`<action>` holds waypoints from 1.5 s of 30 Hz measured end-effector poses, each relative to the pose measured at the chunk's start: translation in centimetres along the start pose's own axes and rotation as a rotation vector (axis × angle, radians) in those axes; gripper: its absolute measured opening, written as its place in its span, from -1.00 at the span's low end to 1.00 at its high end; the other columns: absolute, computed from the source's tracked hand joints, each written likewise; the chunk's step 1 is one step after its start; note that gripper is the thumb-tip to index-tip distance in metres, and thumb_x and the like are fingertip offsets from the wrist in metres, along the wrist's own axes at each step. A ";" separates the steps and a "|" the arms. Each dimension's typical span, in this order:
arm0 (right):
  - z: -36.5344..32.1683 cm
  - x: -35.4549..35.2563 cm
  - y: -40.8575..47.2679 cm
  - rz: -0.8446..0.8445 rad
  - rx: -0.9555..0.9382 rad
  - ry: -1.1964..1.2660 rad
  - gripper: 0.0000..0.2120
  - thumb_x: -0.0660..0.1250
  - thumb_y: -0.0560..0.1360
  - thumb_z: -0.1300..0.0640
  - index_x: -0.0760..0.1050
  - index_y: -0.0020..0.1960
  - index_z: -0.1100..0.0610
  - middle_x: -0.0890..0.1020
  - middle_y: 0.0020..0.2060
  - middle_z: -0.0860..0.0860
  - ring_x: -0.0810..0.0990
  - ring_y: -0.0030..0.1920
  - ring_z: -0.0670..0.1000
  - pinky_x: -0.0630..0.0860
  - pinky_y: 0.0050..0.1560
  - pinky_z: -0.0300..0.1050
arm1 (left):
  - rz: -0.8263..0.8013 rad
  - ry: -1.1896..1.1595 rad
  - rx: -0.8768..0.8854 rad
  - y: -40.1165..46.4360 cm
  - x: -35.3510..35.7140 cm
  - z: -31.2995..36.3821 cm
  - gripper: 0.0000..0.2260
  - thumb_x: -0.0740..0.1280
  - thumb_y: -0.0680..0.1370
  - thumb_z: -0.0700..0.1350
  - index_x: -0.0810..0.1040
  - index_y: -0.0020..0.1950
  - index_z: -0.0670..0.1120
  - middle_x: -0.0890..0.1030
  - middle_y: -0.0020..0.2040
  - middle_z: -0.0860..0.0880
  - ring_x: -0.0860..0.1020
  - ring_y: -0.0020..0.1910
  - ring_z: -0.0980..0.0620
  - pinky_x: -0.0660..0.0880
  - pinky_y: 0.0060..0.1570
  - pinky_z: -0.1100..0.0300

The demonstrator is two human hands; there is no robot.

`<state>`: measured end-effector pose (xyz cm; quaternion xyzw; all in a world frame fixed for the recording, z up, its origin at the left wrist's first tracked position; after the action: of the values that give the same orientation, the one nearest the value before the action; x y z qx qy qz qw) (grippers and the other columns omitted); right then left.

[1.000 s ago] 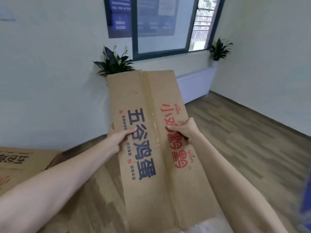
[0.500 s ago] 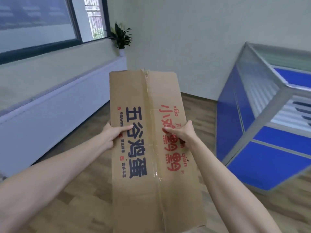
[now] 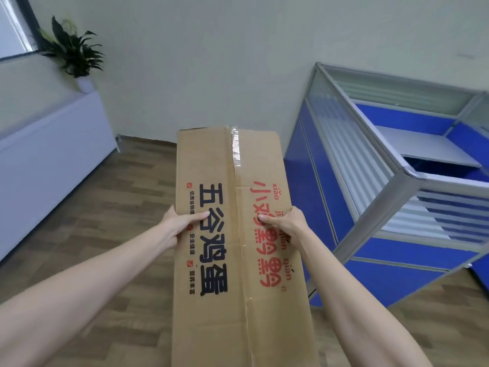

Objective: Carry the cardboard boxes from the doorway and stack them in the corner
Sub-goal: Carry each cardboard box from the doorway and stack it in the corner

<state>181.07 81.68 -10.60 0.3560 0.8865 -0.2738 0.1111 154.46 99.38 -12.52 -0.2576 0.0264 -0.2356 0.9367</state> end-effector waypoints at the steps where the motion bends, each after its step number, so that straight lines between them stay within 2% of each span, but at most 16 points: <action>1: -0.6 -0.8 2.8 0.008 0.007 0.014 -0.35 0.73 0.13 -0.11 0.52 0.08 0.08 0.72 -0.02 0.03 0.69 -0.02 0.04 0.63 0.04 0.03 | -0.012 0.016 -0.004 2.7 1.5 1.3 -0.22 0.69 0.22 -0.12 0.45 0.38 -0.04 0.67 0.16 -0.12 0.64 0.10 -0.15 0.58 -0.07 -0.08; 4: -2.8 -2.5 10.8 0.033 -0.008 0.049 -0.28 0.73 0.10 -0.12 0.49 0.11 0.10 0.71 -0.02 0.03 0.69 -0.01 0.05 0.63 0.07 0.07 | -0.020 0.052 0.016 10.4 5.4 5.0 -0.25 0.68 0.25 -0.12 0.45 0.37 -0.04 0.67 0.15 -0.13 0.64 0.10 -0.16 0.59 0.06 -0.17; 8: -6.4 -4.3 22.8 0.015 -0.041 0.098 -0.45 0.72 0.18 -0.04 0.43 -0.05 0.02 0.67 -0.07 0.00 0.66 -0.04 0.02 0.62 0.12 0.09 | -0.004 0.082 0.036 20.9 10.1 9.9 -0.21 0.69 0.23 -0.13 0.42 0.40 -0.05 0.67 0.16 -0.14 0.64 0.09 -0.16 0.58 0.08 -0.19; 11: -10.1 -6.0 31.9 0.003 -0.042 0.099 -0.33 0.74 0.12 -0.07 0.43 0.04 0.05 0.67 -0.03 0.00 0.67 0.01 0.04 0.62 0.16 0.13 | 0.035 0.097 0.027 28.0 13.1 13.9 -0.13 0.70 0.17 -0.15 0.41 0.42 -0.09 0.67 0.16 -0.15 0.65 0.09 -0.17 0.57 0.14 -0.24; 15: -15.9 -8.2 43.3 0.013 -0.025 0.100 -0.16 0.74 0.03 -0.17 0.43 0.15 0.09 0.67 0.01 0.00 0.67 0.04 0.05 0.63 0.15 0.16 | 0.068 0.057 0.018 37.4 17.0 19.9 -0.18 0.67 0.25 -0.23 0.37 0.43 -0.15 0.65 0.17 -0.19 0.65 0.09 -0.19 0.58 0.12 -0.24; 17: -18.5 -8.8 47.8 0.026 -0.035 0.102 -0.17 0.73 0.08 -0.15 0.40 0.16 0.09 0.64 -0.01 -0.02 0.66 0.06 0.07 0.61 0.17 0.17 | 0.075 0.043 0.023 41.4 18.4 22.2 -0.20 0.67 0.25 -0.22 0.37 0.40 -0.12 0.65 0.17 -0.19 0.65 0.09 -0.20 0.58 0.13 -0.25; 20: -21.8 -9.3 54.2 0.003 -0.059 0.107 -0.32 0.72 0.17 -0.10 0.39 0.08 0.05 0.59 -0.10 -0.07 0.63 0.02 0.05 0.61 0.14 0.13 | 0.048 0.019 0.022 47.4 20.8 25.1 -0.27 0.64 0.29 -0.22 0.39 0.37 -0.10 0.65 0.15 -0.18 0.65 0.08 -0.18 0.60 0.07 -0.19; 23: -24.9 -9.6 63.4 0.015 -0.047 0.090 -0.23 0.72 0.12 -0.15 0.41 0.15 0.08 0.62 -0.05 -0.05 0.64 0.02 0.03 0.62 0.09 0.08 | 0.014 -0.002 0.003 56.5 23.3 28.0 -0.28 0.64 0.29 -0.21 0.40 0.37 -0.10 0.66 0.15 -0.18 0.67 0.07 -0.18 0.61 0.06 -0.20; 25: -26.0 -9.5 70.1 0.012 -0.025 0.102 -0.16 0.72 0.06 -0.18 0.46 0.19 0.11 0.68 0.02 0.00 0.68 0.02 0.03 0.65 0.07 0.09 | -0.031 -0.004 -0.021 63.1 25.1 29.7 -0.30 0.64 0.31 -0.20 0.40 0.37 -0.10 0.66 0.15 -0.18 0.67 0.07 -0.18 0.62 0.04 -0.20; 28: -27.7 -9.7 76.9 0.027 0.023 0.116 -0.21 0.72 0.14 -0.09 0.44 0.22 0.13 0.68 0.05 0.04 0.68 0.02 0.04 0.65 0.06 0.08 | -0.061 -0.010 -0.049 70.8 27.1 32.1 -0.34 0.61 0.35 -0.22 0.41 0.37 -0.11 0.67 0.12 -0.20 0.68 0.02 -0.18 0.64 -0.11 -0.10; 31: -29.7 -10.0 83.8 0.068 0.083 0.142 -0.23 0.71 0.19 -0.06 0.42 0.24 0.14 0.66 0.06 0.04 0.67 0.02 0.04 0.65 0.05 0.08 | -0.099 -0.008 -0.082 78.7 29.3 35.2 -0.33 0.60 0.36 -0.23 0.41 0.40 -0.10 0.68 0.11 -0.20 0.69 0.00 -0.18 0.63 -0.18 -0.06; 33: -30.7 -10.7 87.2 0.080 0.111 0.164 -0.27 0.69 0.24 -0.06 0.41 0.25 0.13 0.66 0.07 0.05 0.68 0.03 0.06 0.64 0.07 0.10 | -0.113 -0.005 -0.084 82.5 30.9 37.1 -0.30 0.60 0.34 -0.23 0.41 0.43 -0.09 0.67 0.12 -0.19 0.68 0.02 -0.17 0.63 -0.14 -0.08; 37: -31.9 -12.4 95.5 0.077 0.175 0.206 -0.44 0.60 0.39 0.08 0.41 0.26 0.15 0.66 0.06 0.08 0.69 0.01 0.07 0.64 -0.08 0.01 | -0.133 0.062 -0.114 91.3 34.8 40.2 -0.24 0.61 0.33 -0.21 0.39 0.47 -0.10 0.67 0.12 -0.16 0.67 0.05 -0.17 0.61 0.03 -0.18; 41: -31.7 -13.7 103.2 0.080 0.222 0.198 -0.42 0.64 0.34 0.06 0.42 0.21 0.14 0.68 0.06 0.10 0.72 0.03 0.11 0.66 0.10 0.16 | -0.111 0.084 -0.136 98.5 38.3 41.8 -0.20 0.61 0.33 -0.23 0.37 0.51 -0.07 0.66 0.13 -0.13 0.63 0.06 -0.14 0.57 -0.07 -0.13; 45: -29.6 -14.8 112.1 0.063 0.284 0.179 -0.38 0.70 0.24 0.00 0.44 0.14 0.10 0.70 0.05 0.09 0.73 0.02 0.11 0.65 0.12 0.21 | -0.094 0.094 -0.191 105.9 42.3 41.5 -0.17 0.60 0.32 -0.25 0.33 0.54 -0.07 0.64 0.12 -0.13 0.64 0.05 -0.16 0.58 -0.09 -0.13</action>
<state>269.25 156.84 -25.90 0.4185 0.8337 -0.3601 -0.0113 244.42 179.75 -25.99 -0.3354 0.0806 -0.2876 0.8935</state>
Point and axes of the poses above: each hand's wrist, its own y-axis towards the middle knuckle, its own x-axis out of the palm, z = x × y, the point moved 10 cm from there along y, towards the middle knuckle
